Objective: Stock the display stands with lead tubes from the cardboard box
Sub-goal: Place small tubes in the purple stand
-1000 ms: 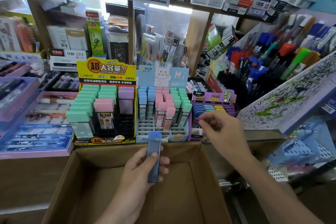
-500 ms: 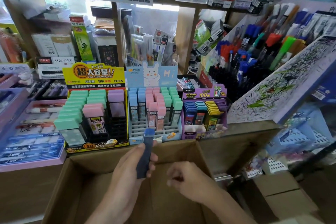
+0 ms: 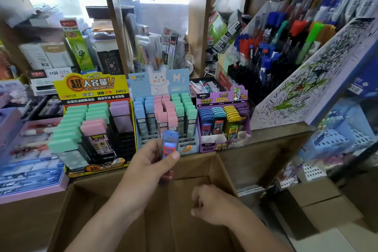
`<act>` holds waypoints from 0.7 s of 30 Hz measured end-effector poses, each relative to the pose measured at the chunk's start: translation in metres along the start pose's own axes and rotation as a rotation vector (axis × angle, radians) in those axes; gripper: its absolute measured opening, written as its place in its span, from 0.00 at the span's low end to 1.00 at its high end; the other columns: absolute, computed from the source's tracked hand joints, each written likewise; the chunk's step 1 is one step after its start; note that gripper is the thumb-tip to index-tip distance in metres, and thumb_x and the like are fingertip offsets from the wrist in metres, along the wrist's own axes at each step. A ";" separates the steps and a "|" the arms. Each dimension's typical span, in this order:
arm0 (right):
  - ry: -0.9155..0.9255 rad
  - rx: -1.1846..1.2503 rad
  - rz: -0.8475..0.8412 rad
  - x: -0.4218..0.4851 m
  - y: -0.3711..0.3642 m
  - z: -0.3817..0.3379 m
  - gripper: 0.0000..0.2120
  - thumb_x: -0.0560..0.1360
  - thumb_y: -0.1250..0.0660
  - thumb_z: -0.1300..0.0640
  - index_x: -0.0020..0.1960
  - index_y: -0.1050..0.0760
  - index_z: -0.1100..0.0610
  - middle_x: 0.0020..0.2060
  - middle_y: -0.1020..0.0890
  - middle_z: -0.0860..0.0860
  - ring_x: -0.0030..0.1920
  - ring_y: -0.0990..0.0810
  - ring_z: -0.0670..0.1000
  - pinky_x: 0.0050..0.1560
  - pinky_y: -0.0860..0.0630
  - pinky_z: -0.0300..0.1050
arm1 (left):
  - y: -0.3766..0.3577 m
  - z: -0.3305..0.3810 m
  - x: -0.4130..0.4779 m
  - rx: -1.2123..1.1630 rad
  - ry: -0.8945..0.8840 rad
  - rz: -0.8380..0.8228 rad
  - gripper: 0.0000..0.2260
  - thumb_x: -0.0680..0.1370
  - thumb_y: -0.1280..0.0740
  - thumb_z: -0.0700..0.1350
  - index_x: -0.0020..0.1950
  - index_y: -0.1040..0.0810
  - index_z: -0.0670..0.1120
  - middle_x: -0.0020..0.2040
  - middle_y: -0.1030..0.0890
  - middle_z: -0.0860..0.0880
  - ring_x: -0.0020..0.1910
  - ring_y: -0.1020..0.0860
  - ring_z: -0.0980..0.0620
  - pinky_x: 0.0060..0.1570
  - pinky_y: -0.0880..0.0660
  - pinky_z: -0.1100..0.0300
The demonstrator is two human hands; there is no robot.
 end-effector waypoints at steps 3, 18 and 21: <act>0.009 0.009 -0.005 -0.001 0.000 -0.001 0.17 0.79 0.31 0.49 0.66 0.26 0.50 0.57 0.23 0.48 0.57 0.21 0.51 0.59 0.24 0.46 | -0.004 0.018 0.014 0.081 -0.083 0.009 0.10 0.72 0.27 0.51 0.53 0.17 0.57 0.47 0.14 0.51 0.47 0.16 0.53 0.44 0.20 0.59; 0.020 0.029 -0.067 -0.004 -0.002 -0.005 0.16 0.80 0.32 0.50 0.66 0.27 0.52 0.60 0.23 0.50 0.58 0.22 0.52 0.62 0.23 0.53 | -0.052 0.096 0.072 0.685 -0.342 -0.077 0.05 0.77 0.27 0.48 0.48 0.20 0.49 0.40 0.22 0.40 0.35 0.21 0.38 0.41 0.20 0.39; 0.030 0.019 -0.064 -0.007 0.000 -0.006 0.16 0.81 0.33 0.50 0.67 0.27 0.53 0.60 0.23 0.50 0.58 0.22 0.53 0.61 0.23 0.52 | -0.061 0.112 0.079 0.825 -0.435 -0.049 0.05 0.77 0.27 0.51 0.47 0.21 0.53 0.40 0.18 0.50 0.39 0.21 0.50 0.41 0.23 0.53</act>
Point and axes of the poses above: each hand's wrist, its own x-axis towards the middle knuckle, its own y-axis out of the back of the hand, z = x × y, the point moved 10 cm from there along x, towards the middle knuckle
